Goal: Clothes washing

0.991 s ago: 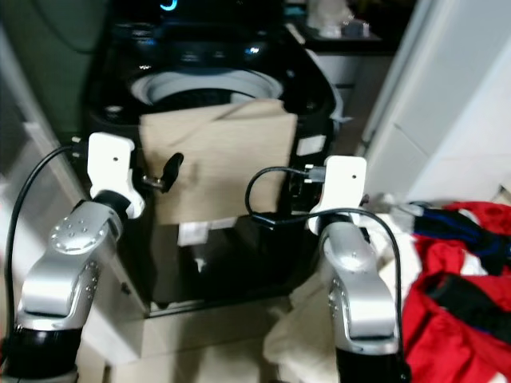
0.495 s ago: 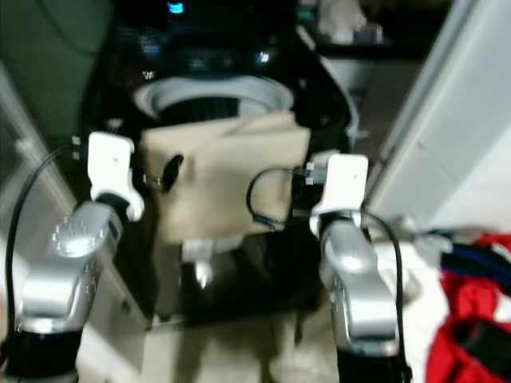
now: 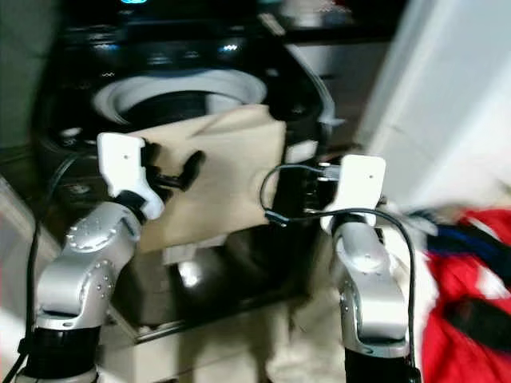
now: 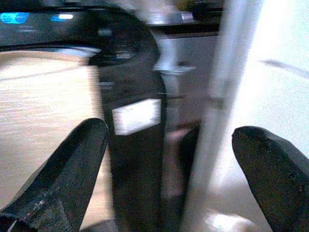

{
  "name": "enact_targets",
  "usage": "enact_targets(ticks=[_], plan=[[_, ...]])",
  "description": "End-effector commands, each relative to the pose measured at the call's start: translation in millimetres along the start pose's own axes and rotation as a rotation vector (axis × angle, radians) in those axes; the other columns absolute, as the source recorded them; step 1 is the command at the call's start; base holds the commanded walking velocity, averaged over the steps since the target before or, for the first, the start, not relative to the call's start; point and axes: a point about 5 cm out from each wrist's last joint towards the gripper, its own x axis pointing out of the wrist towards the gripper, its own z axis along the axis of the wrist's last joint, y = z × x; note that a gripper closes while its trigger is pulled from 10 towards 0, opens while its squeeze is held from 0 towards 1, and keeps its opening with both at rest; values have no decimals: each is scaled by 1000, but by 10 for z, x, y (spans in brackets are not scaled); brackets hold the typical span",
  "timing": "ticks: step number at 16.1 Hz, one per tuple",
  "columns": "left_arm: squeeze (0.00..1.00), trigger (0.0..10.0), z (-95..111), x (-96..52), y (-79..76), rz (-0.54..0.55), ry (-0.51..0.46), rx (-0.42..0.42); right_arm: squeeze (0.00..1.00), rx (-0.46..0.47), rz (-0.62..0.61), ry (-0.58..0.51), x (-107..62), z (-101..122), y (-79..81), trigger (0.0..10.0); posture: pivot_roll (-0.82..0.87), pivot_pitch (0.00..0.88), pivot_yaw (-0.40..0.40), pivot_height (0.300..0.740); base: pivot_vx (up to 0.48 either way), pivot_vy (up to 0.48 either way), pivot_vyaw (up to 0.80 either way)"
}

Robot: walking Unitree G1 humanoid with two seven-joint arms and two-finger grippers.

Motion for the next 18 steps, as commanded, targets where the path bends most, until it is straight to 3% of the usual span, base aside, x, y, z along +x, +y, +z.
enact_targets(ticks=[1, 5, 6, 7, 9, 11, 12, 13, 14, 15, 18], plan=[[0, 10000, 76, 5, -36, -31, -14, -19, 0, 3, -2, -7, -32, 25, -8, 10000, -141, 0, -12, 740, 0, 0, -800], [0, 10000, 75, 6, -27, -35, -4, -40, 0, -1, -1, -9, -34, 35, -3, 10000, -141, 0, -12, 740, 0, 0, -800], [0, 10000, 85, 5, -43, -53, -10, -18, 0, -2, -1, -10, -34, 38, -3, 10000, -141, 0, -12, 740, 0, 0, -800], [0, 10000, 105, 6, -47, -52, -27, 67, 0, -4, 0, -11, -33, 44, -3, 10000, -138, 0, -16, 740, 0, 0, -800], [0, 10000, 31, 47, 43, 51, 13, 108, 0, -21, 2, -11, -28, 58, -4, 10000, -139, 0, -17, 740, 0, 0, -800], [0, 10000, 45, 46, 80, 85, -23, 77, 0, -24, 3, -9, -27, 59, -7, 10000, -138, 0, -21, 740, 0, 0, -800], [0, 10000, 35, 45, 146, 163, -24, 122, 0, -26, 8, -2, -28, 52, -2, 10000, -135, 0, -23, 740, 0, 0, -800], [0, 10000, -4, 42, 170, 188, 40, 114, 0, -31, 13, 2, -29, 45, 6, 10000, -135, 0, -23, 740, 0, 0, -800], [0, 10000, -14, 43, 161, 173, 55, 102, 0, -32, 15, 3, -29, 43, 9, 10000, -135, 0, -23, 740, 0, 0, -800], [0, 10000, -2, 31, 104, 92, 36, 116, 0, -45, 27, 8, -28, 35, 22, 10000, -135, 0, -23, 740, 0, 0, -800], [0, 10000, 51, 31, 73, 77, -24, 146, 0, -113, 82, -29, -11, 65, 63, 10000, -139, 0, -26, 740, 0, 0, -800]])
